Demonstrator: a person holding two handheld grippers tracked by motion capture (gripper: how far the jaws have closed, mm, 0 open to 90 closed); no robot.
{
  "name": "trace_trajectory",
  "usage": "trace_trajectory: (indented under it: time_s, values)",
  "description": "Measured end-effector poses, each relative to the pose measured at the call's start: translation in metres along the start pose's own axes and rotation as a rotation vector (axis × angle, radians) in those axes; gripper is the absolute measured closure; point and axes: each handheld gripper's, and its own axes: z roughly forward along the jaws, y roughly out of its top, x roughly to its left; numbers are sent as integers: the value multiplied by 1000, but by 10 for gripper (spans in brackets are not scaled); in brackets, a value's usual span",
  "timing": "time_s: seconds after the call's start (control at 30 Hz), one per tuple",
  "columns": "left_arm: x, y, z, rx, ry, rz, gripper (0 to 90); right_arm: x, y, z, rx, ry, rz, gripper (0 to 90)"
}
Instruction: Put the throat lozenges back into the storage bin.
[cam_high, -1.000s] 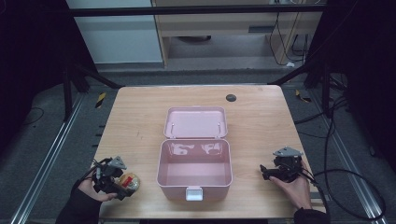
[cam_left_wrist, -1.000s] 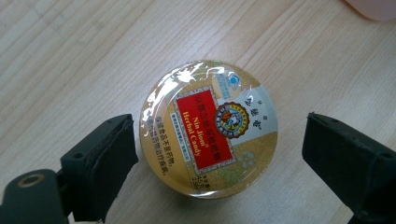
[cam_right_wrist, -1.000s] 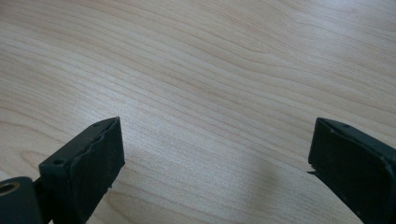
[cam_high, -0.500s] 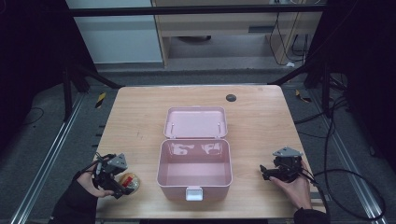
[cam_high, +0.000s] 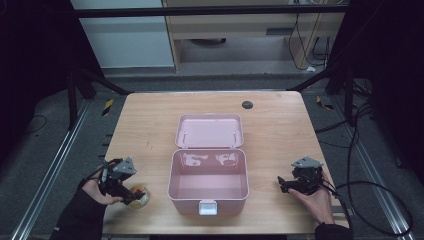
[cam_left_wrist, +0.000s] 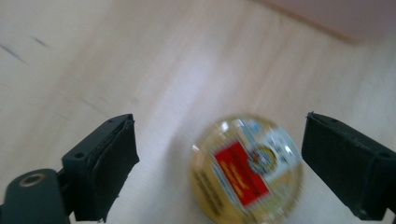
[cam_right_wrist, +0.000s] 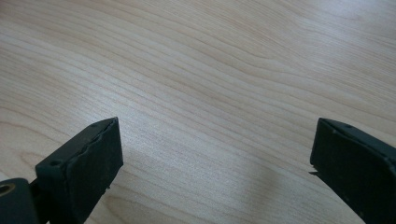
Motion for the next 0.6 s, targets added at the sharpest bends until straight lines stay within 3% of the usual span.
trace_trajectory:
  time_s: [0.13, 0.23, 0.37, 0.47, 0.53, 0.6]
  values:
    - [16, 11, -11, -102, 65, -19, 108, 0, 0, 0, -4, -1, 0, 28]
    - [31, 22, -24, -223, 115, -52, 133, 0, 1, 0, -5, 0, 8, 28]
    - [35, 28, -37, -281, 131, -44, 156, 0, 0, 1, -4, 1, 1, 28]
    - [39, 31, -46, -304, 147, -46, 205, 1, 1, 2, -7, 5, -6, 29]
    - [44, 32, -50, -292, 144, -43, 251, 1, 1, 2, -7, 4, -8, 29]
    - [45, 29, -51, -245, 85, -12, 268, 1, 1, 2, -9, 7, -13, 29]
